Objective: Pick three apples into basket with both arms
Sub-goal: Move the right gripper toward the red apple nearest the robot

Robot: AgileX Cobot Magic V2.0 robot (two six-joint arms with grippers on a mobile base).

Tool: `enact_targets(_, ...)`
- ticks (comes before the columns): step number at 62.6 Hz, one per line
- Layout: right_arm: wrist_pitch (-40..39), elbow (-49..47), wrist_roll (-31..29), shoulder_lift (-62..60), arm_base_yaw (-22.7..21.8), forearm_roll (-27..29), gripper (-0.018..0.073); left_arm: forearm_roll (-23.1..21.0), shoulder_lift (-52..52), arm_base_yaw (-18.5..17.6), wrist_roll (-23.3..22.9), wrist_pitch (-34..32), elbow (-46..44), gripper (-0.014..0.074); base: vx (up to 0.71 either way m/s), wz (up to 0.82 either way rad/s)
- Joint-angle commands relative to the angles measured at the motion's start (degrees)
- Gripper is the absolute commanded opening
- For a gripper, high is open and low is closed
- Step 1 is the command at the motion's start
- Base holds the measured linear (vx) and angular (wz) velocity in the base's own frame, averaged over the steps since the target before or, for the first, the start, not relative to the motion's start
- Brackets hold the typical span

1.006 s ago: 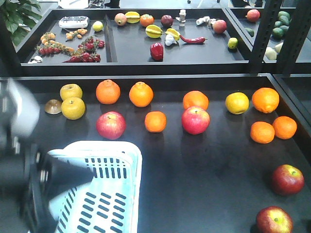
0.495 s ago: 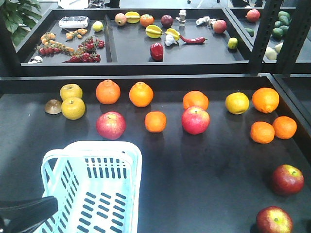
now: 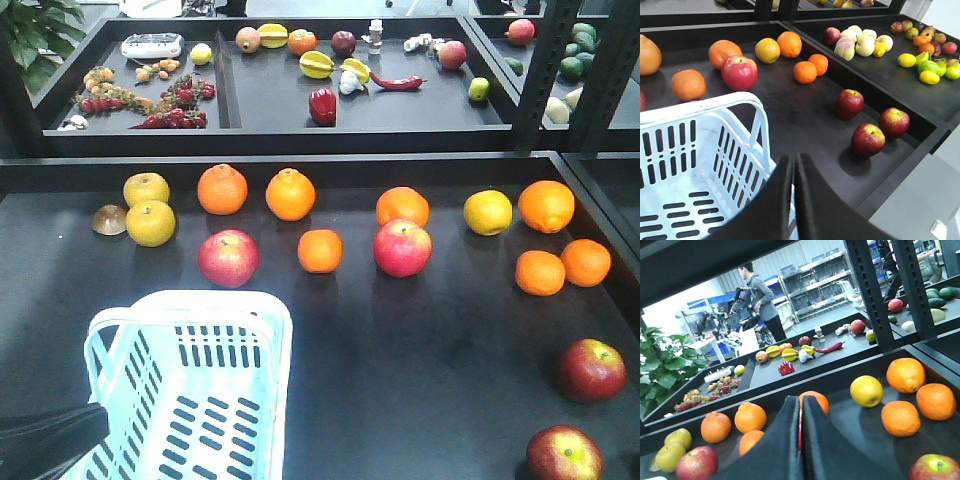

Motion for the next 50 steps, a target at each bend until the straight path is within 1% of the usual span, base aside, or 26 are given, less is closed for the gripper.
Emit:
enact_targets(1, -4.4, 0.7, 0.5, -0.7, -0.2, 0.0, -0.0005, -1.7, 0.1, 0.0, 0.0, -2.2, -1.4, -0.0008, 0.0, 0.0)
enact_targets(10, -4.0, 0.1, 0.0, -0.7, -0.2, 0.1, -0.0005, -1.7, 0.1, 0.0, 0.0, -2.2, -1.4, -0.0008, 0.0, 0.0)
enact_targets(16, 0.0, -3.2, -0.7, -0.7, -0.2, -0.8, -0.0005, -1.7, 0.1, 0.0, 0.0, -2.2, -1.4, -0.0008, 0.0, 0.0)
enact_targets(21, 7.0, -8.5, -1.3, 0.1, -0.2, -1.8, -0.0005, -1.7, 0.1, 0.0, 0.1, -2.2, -1.4, -0.0008, 0.0, 0.0)
enact_targets(26, 16.0, -15.4, -3.8, 3.1, -0.2, -3.8, -0.0005, -1.7, 0.1, 0.0, 0.1, -2.2, -1.4, -0.0008, 0.0, 0.0)
enact_targets(32, 29.1, -24.8, -7.5, 10.1, -0.2, -5.5, -0.0005, -1.7, 0.1, 0.0, 0.1, -2.2, -1.4, -0.0008, 0.0, 0.0)
enact_targets(37, 36.7, -31.6, -9.8, 17.1, -0.2, -6.4, -0.0003, -1.7, 0.1, 0.0, 0.0, -2.8, -1.4, -0.0008, 0.0, 0.0)
enact_targets(42, 41.3, -37.8, -11.2, 24.0, -0.2, -6.5, 0.001, -1.7, 0.1, 0.0, 0.0, -3.4, -1.4, -0.0008, 0.0, 0.0)
enact_targets(47, 42.1, -41.6, -12.5, 30.2, -0.2, -6.6, 0.0051, -1.7, 0.1, 0.0, 0.0, -3.6, -1.4, -0.0008, 0.0, 0.0)
enact_targets(50, 42.2, -43.0, -14.0, 33.1, -0.2, -6.5, 0.0097, -1.7, 0.1, 0.0, 0.0, -3.7, -1.4, -0.0008, 0.0, 0.0)
